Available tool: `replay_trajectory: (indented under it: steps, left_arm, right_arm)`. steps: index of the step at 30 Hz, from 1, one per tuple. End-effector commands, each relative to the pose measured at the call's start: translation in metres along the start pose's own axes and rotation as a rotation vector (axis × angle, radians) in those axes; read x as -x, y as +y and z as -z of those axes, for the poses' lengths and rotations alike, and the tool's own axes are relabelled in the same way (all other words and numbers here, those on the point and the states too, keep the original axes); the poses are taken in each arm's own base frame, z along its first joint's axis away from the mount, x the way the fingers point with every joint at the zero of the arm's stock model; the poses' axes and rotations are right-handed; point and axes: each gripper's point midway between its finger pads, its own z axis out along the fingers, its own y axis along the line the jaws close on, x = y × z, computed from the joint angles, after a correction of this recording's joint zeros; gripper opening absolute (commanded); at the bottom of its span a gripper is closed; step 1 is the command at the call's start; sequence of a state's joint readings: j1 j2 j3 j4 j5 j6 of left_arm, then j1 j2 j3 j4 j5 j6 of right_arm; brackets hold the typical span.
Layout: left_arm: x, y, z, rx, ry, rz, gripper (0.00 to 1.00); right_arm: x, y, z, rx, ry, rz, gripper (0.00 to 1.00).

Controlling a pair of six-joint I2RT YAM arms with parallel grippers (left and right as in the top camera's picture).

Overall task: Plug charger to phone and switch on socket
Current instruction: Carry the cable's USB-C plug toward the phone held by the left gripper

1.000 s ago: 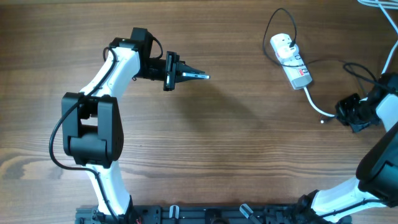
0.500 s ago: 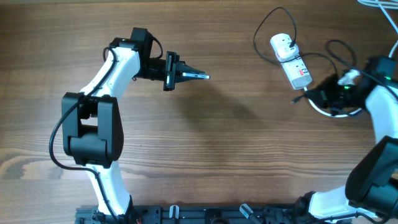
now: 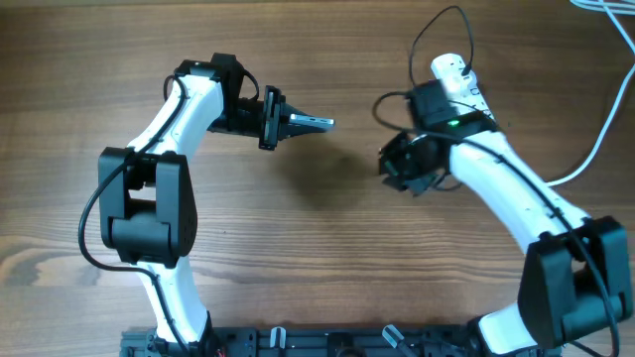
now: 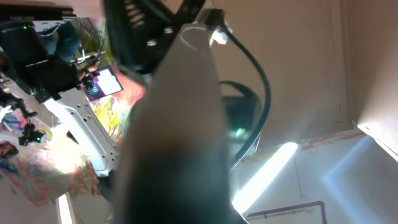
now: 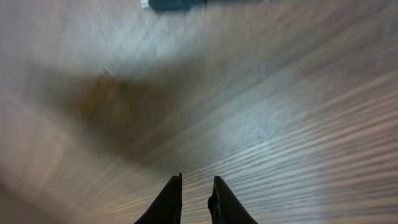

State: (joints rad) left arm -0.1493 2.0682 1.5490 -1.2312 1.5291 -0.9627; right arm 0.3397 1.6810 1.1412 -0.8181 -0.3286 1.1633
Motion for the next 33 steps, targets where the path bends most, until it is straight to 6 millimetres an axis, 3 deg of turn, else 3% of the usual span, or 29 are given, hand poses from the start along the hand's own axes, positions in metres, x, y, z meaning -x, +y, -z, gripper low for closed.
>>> replay_trajectory:
  steps: [1,3,5,7,9,12,14,16,18,23,28,32,33]
  left_arm:
    - [-0.018,-0.007,0.001,-0.027,0.040,-0.042,0.04]
    - [-0.018,-0.007,0.001,-0.027,0.040,-0.042,0.04]
    - [-0.018,-0.007,0.001,-0.027,0.040,-0.043,0.04]
    - [-0.018,-0.007,0.001,-0.027,0.040,-0.043,0.04]
    - [-0.018,-0.007,0.001,-0.027,0.040,-0.043,0.04]
    - [-0.018,-0.007,0.001,-0.027,0.040,-0.043,0.04]
    - [-0.018,-0.007,0.001,-0.027,0.040,-0.042,0.04]
    - [-0.018,-0.007,0.001,-0.027,0.040,-0.042,0.04]
    - [-0.018,-0.006,0.001,-0.026,0.040,-0.042,0.04]
    - [-0.021,-0.004,0.001,-0.027,0.040,-0.063,0.04]
    - [-0.022,-0.004,0.005,-0.036,0.036,-0.065,0.04]
    - [-0.022,-0.005,0.007,-0.043,0.033,-0.065,0.04]
    - [-0.022,-0.005,0.008,-0.043,0.033,-0.065,0.04]
  right_arm:
    - [-0.010,0.000,-0.007,-0.042,-0.063,-0.024,0.20]
    - [-0.006,0.003,-0.008,-0.043,-0.104,0.049,0.36]
    - [0.011,0.004,-0.005,-0.061,-0.187,0.194,0.41]
    - [0.025,0.006,-0.002,-0.085,-0.239,0.410,0.36]
    - [0.033,0.007,0.001,-0.111,-0.247,0.657,0.43]
    - [0.036,0.002,0.002,-0.169,-0.222,1.023,0.62]
    - [0.038,0.000,0.003,-0.204,-0.218,1.165,0.59]
    - [0.062,0.004,0.009,-0.311,-0.322,1.280,0.55]
    - [0.073,0.010,0.010,-0.357,-0.368,1.378,0.56]
    - [0.079,0.018,-0.012,-0.392,-0.321,1.687,0.57]
    - [0.095,-0.007,-0.047,-0.373,-0.189,1.642,0.55]
    - [0.092,-0.023,-0.067,-0.288,-0.081,1.599,0.43]
    - [0.091,-0.029,-0.069,-0.296,-0.053,1.590,0.32]
